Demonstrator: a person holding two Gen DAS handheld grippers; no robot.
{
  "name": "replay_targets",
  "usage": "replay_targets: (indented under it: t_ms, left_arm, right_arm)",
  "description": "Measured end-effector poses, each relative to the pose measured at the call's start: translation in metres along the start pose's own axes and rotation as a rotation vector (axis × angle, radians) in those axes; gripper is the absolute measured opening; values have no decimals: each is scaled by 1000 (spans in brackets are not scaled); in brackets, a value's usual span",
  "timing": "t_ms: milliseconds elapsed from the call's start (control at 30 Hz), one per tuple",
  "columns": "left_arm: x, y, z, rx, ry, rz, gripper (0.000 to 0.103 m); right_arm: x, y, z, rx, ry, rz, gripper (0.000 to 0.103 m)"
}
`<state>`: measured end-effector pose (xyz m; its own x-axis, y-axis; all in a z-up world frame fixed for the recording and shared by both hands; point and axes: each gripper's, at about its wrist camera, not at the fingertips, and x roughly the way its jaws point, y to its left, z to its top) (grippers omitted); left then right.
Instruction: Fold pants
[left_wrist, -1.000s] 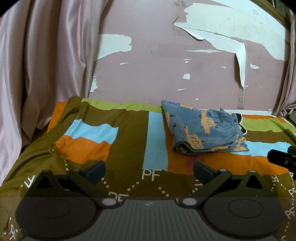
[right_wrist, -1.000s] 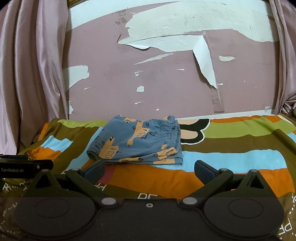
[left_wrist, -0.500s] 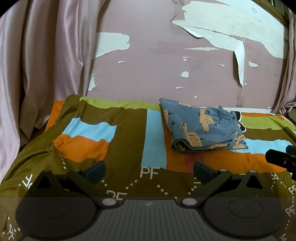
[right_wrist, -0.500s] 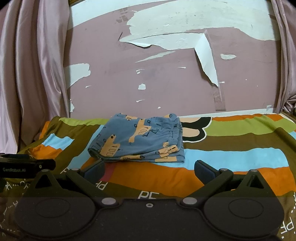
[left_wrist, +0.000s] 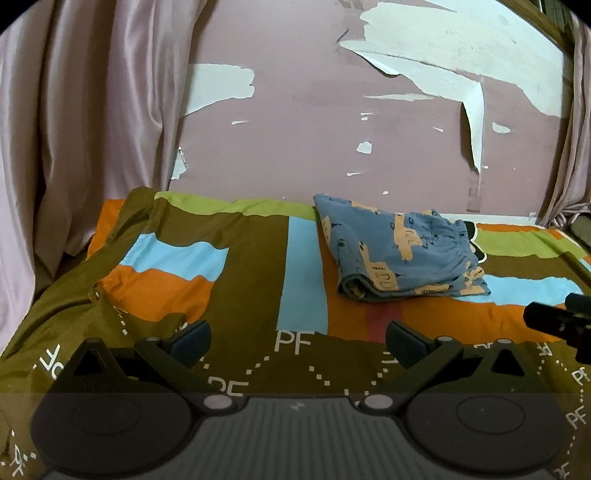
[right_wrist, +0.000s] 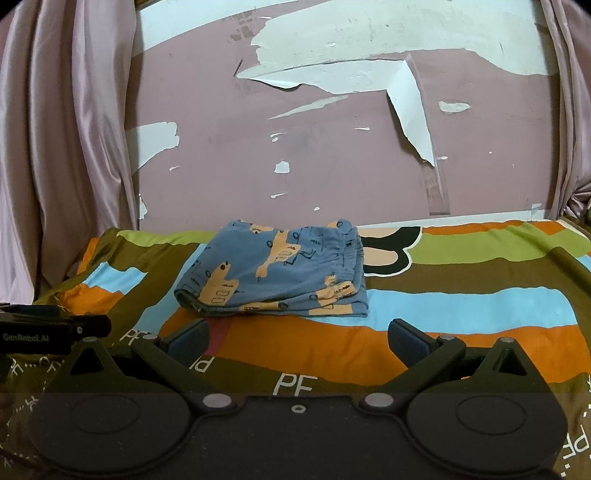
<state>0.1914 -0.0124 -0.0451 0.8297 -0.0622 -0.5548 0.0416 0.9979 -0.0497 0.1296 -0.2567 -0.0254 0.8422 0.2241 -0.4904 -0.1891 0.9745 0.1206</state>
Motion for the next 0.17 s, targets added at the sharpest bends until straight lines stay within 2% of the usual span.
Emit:
replay_targets:
  t_ms: [167]
  left_arm:
    - [0,-1,1,1,-2,-5,103]
  right_arm:
    - [1,-1,-1,3,4,6,102]
